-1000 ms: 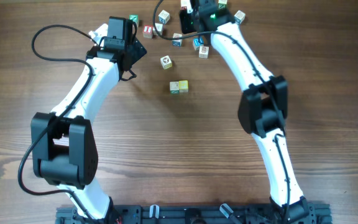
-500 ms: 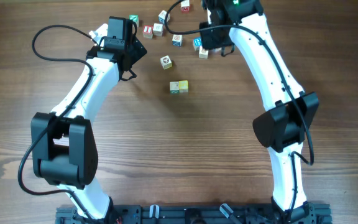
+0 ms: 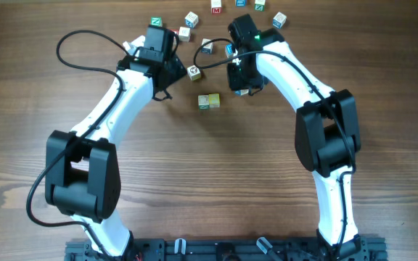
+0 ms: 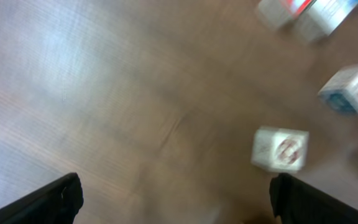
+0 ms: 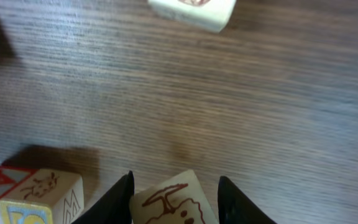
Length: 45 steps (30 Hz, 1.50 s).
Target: Form a horizontal line
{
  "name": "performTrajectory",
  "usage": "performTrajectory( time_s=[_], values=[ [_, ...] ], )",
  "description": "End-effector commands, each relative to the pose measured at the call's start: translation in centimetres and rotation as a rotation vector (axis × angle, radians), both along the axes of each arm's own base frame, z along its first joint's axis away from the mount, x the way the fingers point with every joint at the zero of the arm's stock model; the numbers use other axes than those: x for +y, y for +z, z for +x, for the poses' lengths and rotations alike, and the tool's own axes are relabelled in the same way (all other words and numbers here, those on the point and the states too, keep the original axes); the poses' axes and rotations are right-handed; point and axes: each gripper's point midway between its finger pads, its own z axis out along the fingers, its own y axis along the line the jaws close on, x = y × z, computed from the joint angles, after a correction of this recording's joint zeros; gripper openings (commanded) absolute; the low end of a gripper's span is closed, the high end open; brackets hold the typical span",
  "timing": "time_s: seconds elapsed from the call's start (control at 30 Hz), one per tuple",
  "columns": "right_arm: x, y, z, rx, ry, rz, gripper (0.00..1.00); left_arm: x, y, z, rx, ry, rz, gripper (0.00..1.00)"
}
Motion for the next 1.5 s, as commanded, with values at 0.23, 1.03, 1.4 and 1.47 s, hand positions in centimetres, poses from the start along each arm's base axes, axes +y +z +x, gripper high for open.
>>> performTrajectory(
  time_s=[0.23, 1.03, 1.4, 1.47],
  values=[
    [0.7, -0.6, 0.5, -0.022, -0.056, 0.055, 0.43, 1.9, -3.1, -6.3, 0.239, 0.004, 0.053, 1.00],
    [-1.5, 4.0, 2.6, -0.117, -0.176, 0.103, 0.15, 0.0, -3.9, -4.8, 0.166, -0.028, -0.050, 1.00],
    [-1.8, 0.2, 2.2, -0.051, -0.204, 0.071, 0.04, -0.2, -5.5, -4.2, 0.172, -0.031, -0.047, 0.04],
    [-1.9, 0.0, 2.0, -0.045, -0.205, 0.068, 0.05, -0.4, -6.2, -4.0, 0.179, -0.104, -0.022, 0.04]
  ],
)
